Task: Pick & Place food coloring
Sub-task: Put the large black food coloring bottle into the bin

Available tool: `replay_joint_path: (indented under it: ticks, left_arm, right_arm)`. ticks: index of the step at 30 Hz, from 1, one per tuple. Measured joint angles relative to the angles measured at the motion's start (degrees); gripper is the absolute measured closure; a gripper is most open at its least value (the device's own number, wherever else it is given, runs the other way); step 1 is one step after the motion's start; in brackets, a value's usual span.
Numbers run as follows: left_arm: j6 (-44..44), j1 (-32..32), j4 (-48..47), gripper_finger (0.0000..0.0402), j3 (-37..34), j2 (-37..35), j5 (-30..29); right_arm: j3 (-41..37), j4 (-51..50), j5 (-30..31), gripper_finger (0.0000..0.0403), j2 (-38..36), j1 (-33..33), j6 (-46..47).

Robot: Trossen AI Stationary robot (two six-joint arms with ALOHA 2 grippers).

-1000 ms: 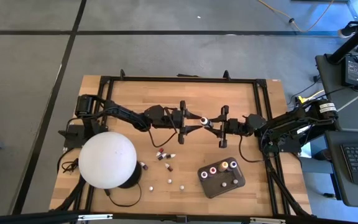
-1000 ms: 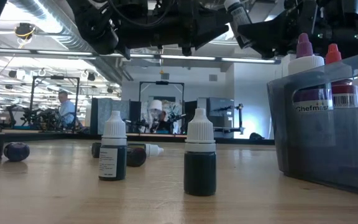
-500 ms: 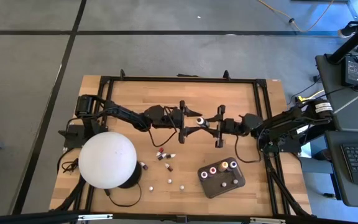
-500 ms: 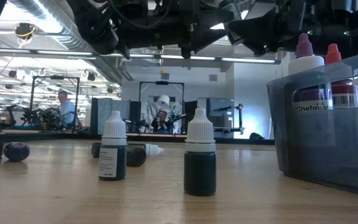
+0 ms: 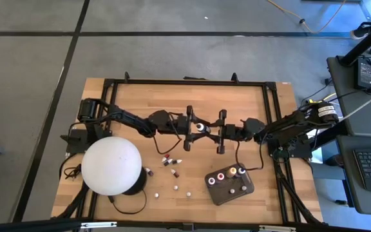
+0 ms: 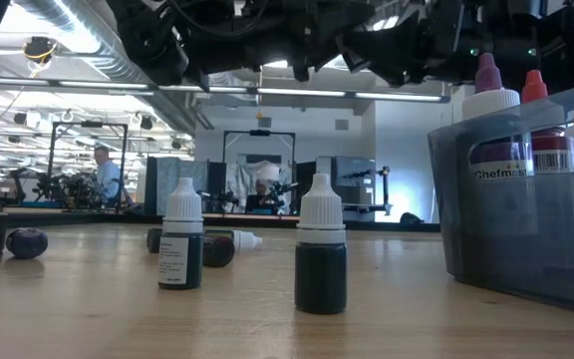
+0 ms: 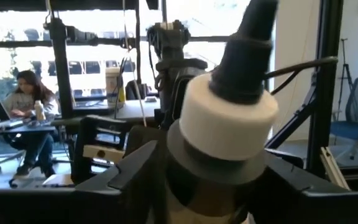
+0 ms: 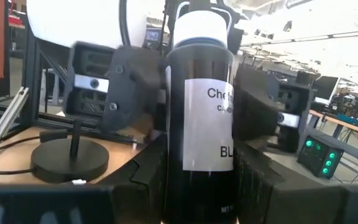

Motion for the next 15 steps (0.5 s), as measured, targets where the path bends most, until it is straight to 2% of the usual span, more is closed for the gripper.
replay_joint_path:
  ticks: [8, 15]
  left_arm:
    - [1.0, 0.0, 0.4, 0.0261, 0.0, 0.0, 0.2]
    - [1.2, 0.0, 0.3, 0.0264, 0.0, 0.0, 0.2]
  right_arm:
    - [0.0, 0.0, -0.2, 0.0263, 0.0, 0.0, 2.2]
    - [0.0, -0.5, -1.2, 0.0251, 0.0, 0.0, 2.1]
